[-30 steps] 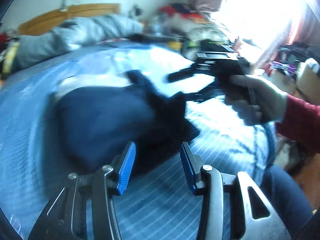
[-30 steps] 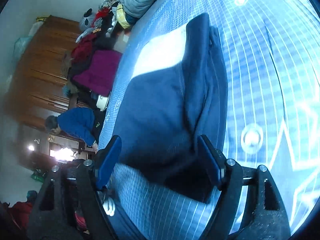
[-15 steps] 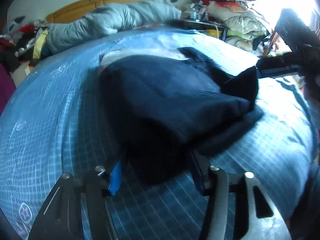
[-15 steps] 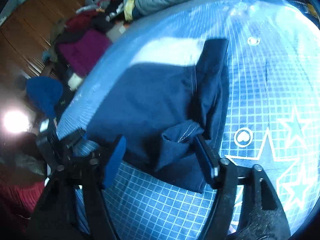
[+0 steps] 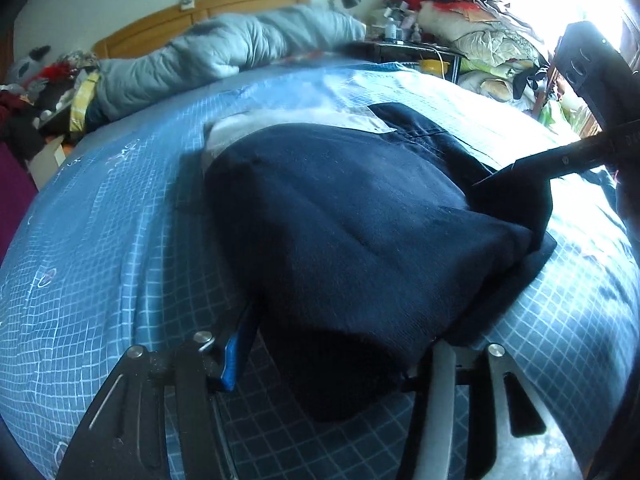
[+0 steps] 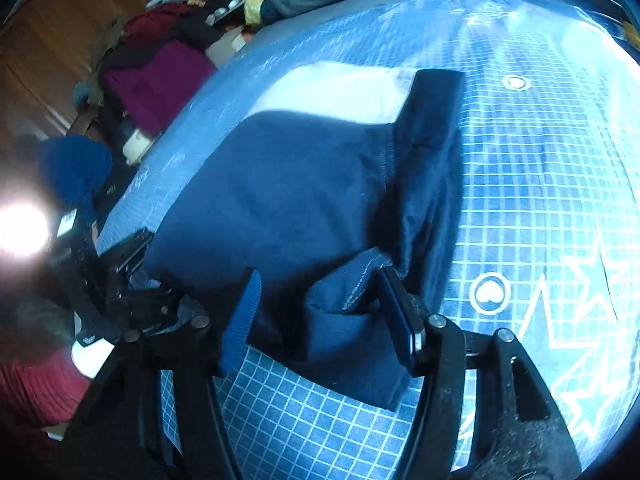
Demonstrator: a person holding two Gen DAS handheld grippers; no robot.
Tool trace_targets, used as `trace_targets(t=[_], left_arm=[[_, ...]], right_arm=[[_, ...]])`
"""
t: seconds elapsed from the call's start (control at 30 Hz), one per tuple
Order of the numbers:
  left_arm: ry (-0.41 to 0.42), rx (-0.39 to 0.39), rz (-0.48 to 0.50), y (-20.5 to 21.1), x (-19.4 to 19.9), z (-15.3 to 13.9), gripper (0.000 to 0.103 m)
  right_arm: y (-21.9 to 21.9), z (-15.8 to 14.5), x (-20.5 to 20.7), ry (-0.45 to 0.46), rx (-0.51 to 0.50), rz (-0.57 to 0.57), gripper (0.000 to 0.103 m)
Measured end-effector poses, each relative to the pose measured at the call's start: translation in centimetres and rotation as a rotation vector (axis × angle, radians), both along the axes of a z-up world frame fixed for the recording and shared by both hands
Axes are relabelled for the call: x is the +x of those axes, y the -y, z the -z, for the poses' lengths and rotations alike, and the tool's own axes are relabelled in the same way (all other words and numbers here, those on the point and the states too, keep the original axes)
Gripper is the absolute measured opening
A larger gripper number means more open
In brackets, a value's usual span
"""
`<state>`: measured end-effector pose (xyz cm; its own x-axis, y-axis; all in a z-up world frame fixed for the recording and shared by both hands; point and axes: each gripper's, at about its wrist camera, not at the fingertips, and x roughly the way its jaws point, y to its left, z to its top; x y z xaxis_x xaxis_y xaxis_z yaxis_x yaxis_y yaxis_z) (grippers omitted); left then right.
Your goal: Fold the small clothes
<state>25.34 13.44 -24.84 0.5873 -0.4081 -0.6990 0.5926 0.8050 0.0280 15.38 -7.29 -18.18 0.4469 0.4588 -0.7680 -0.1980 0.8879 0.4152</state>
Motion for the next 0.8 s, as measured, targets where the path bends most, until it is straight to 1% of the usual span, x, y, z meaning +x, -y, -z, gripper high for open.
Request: trace_targets(t=[0.03, 0.07, 0.13, 0.17, 0.2, 0.23, 0.27, 0.33, 0.43, 0.53, 0.6, 0.67, 0.7, 0.73, 0.77, 0.8], left_arm=[[0.002, 0.005, 0.004, 0.1, 0.1, 0.0, 0.057], [0.001, 0.009, 0.009, 0.2, 0.2, 0.1, 0.057], [0.003, 0.026, 0.01, 0.1, 0.4, 0.2, 0.055], [-0.002, 0.038, 0.005, -0.3, 0.5, 0.3, 0.054], [-0.01, 0.048, -0.007, -0.9, 0.6, 0.4, 0.053], [-0.014, 0.063, -0.018, -1.5, 0.6, 0.5, 0.053], [-0.016, 0.078, -0.025, -2.2, 0.5, 0.9, 0.055], [-0.025, 0.087, -0.027, -3.1, 0.0, 1.6, 0.057], [0.025, 0.143, -0.03, -2.3, -0.8, 1.6, 0.055], [0.029, 0.141, -0.039, -2.2, -1.3, 1.3, 0.049], [0.048, 0.135, -0.039, -1.9, -2.1, 0.7, 0.042], [0.05, 0.109, -0.045, -1.5, -2.7, 0.3, 0.041], [0.024, 0.108, -0.046, -1.3, -2.7, 0.6, 0.04], [-0.038, 0.132, -0.034, -0.7, -2.5, 1.6, 0.04], [-0.099, 0.167, -0.023, -0.4, -2.3, 2.8, 0.04], [-0.113, 0.135, -0.021, -0.8, -2.0, 2.7, 0.04]], right_arm=[[-0.2, 0.2, 0.2, -0.013, -0.014, -0.014, 0.04], [-0.2, 0.6, 0.3, -0.033, -0.032, -0.014, 0.015], [0.7, 1.3, -0.3, -0.058, -0.07, 0.011, 0.007], [1.3, 1.5, -0.9, -0.063, -0.092, 0.025, 0.005], [2.2, 1.8, -1.8, -0.066, -0.072, 0.041, 0.004], [2.9, 2.2, -2.4, -0.072, -0.057, 0.06, 0.004], [3.3, 2.6, -3.0, -0.075, -0.059, 0.071, 0.003], [3.7, 3.4, -3.6, -0.086, -0.059, 0.092, 0.003], [4.3, 3.5, -3.7, -0.076, -0.028, 0.125, 0.003], [4.2, 2.6, -2.9, -0.049, -0.064, 0.126, 0.003], [4.3, 1.7, -2.4, -0.018, -0.082, 0.131, 0.003], [4.7, 1.6, -1.9, -0.013, -0.074, 0.131, 0.002], [5.0, 2.2, -1.7, -0.028, -0.066, 0.136, 0.002], [5.2, 3.3, -1.8, -0.055, -0.089, 0.142, 0.0], [5.6, 4.6, -2.1, -0.081, -0.142, 0.148, 0.0], [6.4, 5.4, -2.7, -0.075, -0.101, 0.156, 0.0]])
